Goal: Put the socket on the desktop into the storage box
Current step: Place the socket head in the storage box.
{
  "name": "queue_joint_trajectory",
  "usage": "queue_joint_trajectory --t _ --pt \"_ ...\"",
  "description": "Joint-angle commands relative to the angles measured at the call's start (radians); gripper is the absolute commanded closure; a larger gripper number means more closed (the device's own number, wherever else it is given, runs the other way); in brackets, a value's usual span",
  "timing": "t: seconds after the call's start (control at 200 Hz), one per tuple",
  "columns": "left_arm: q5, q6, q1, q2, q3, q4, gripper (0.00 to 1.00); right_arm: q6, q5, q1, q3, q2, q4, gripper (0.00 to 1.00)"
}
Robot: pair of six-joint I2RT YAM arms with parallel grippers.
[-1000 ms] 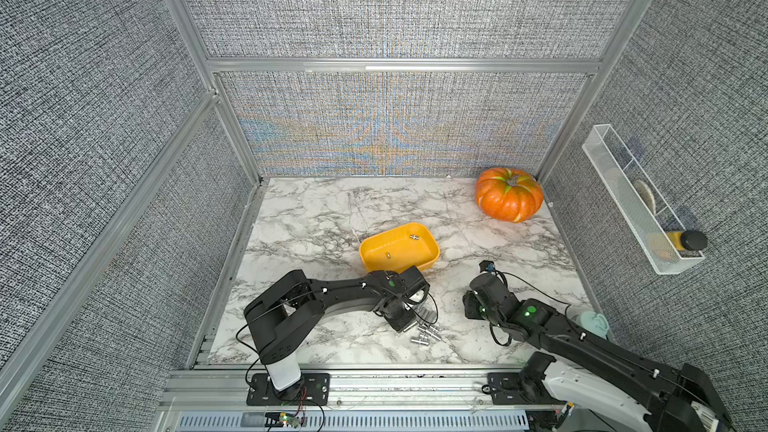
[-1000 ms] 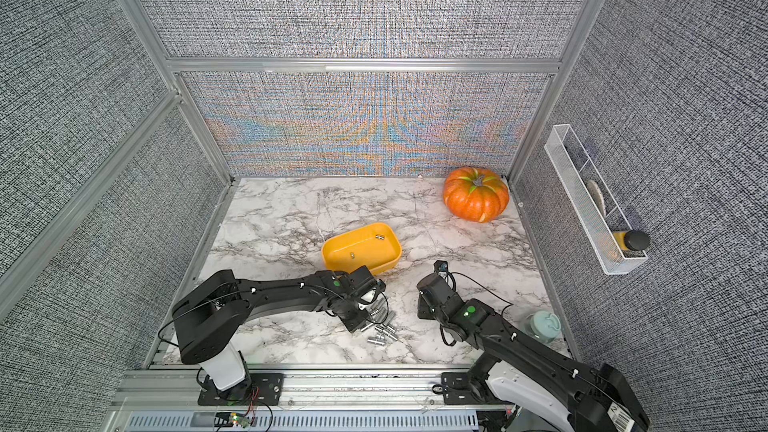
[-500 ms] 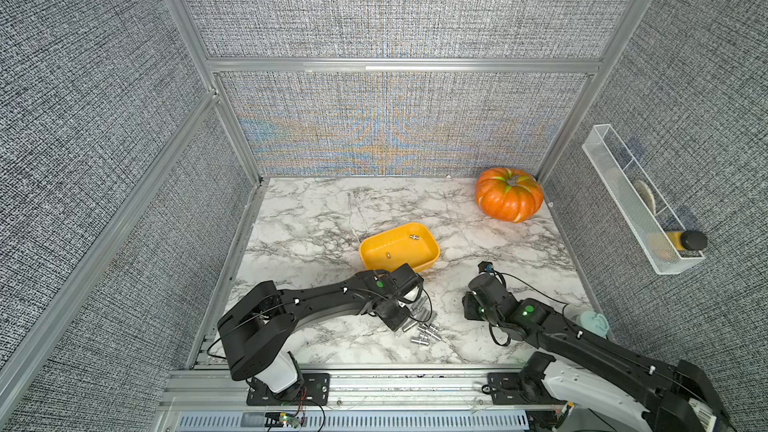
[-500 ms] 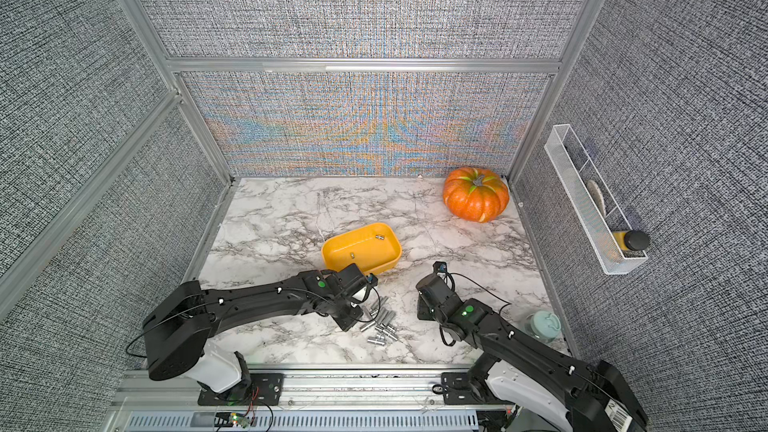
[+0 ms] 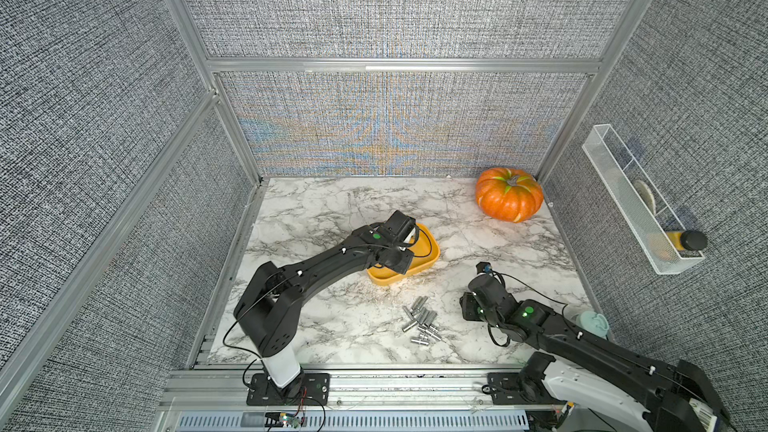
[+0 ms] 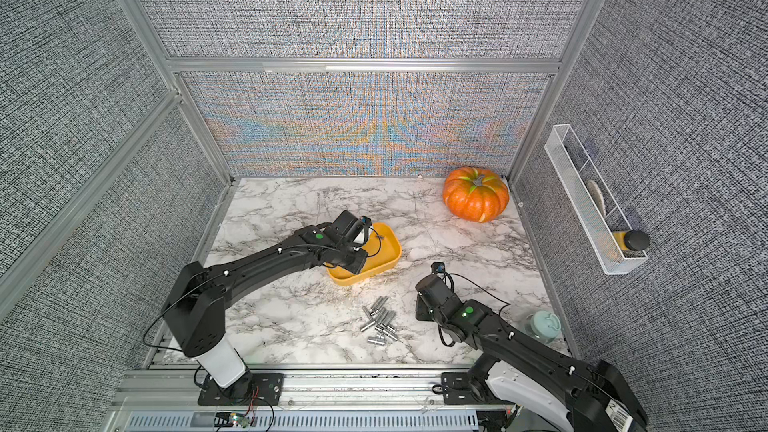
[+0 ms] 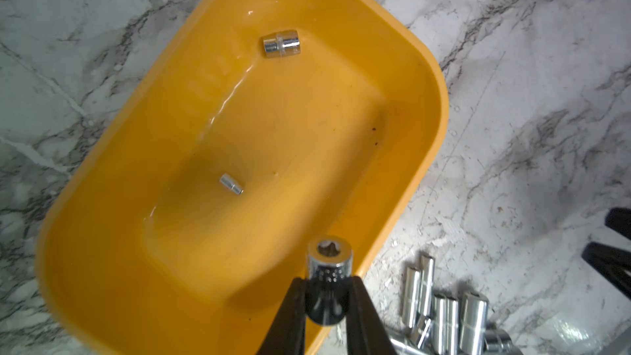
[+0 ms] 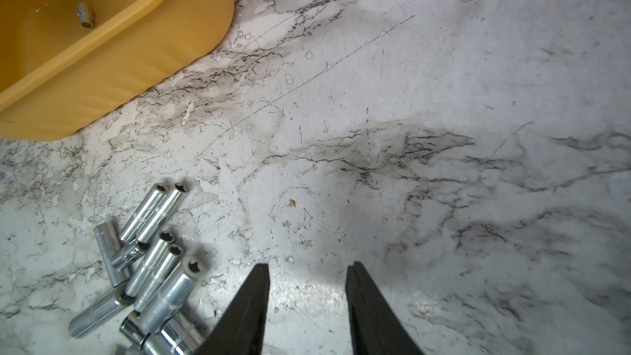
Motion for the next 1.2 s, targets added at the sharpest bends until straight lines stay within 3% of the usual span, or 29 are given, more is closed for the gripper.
queue_joint_trajectory --t 0.0,0.22,0.54,0.741,0.896,1.066,1.196 --pt "0.007 -0.025 0.034 0.088 0.056 0.003 0.92 0.022 -0.005 0.008 -0.001 -0.009 0.005 0.57" --pt "-0.014 -0.072 0.084 0.221 0.096 0.027 0.89 0.031 -0.010 0.028 -0.001 -0.015 -0.007 0.57" --pt "-0.029 -0.086 0.096 0.242 0.113 0.049 0.51 -0.005 -0.047 0.065 0.022 0.048 0.017 0.57" --pt "-0.051 -0.099 0.099 0.180 0.138 0.038 0.46 -0.083 -0.083 0.122 0.053 0.108 0.066 0.56" --pt "-0.036 -0.127 0.098 0.003 0.071 0.065 0.43 -0.169 -0.088 0.208 0.090 0.151 0.086 0.52" --pt "0.024 -0.160 0.097 -0.203 -0.133 0.130 0.39 -0.240 -0.081 0.277 0.117 0.207 0.103 0.44" --pt "0.061 -0.214 0.089 -0.370 -0.324 0.197 0.38 -0.277 -0.073 0.280 0.136 0.255 0.090 0.43"
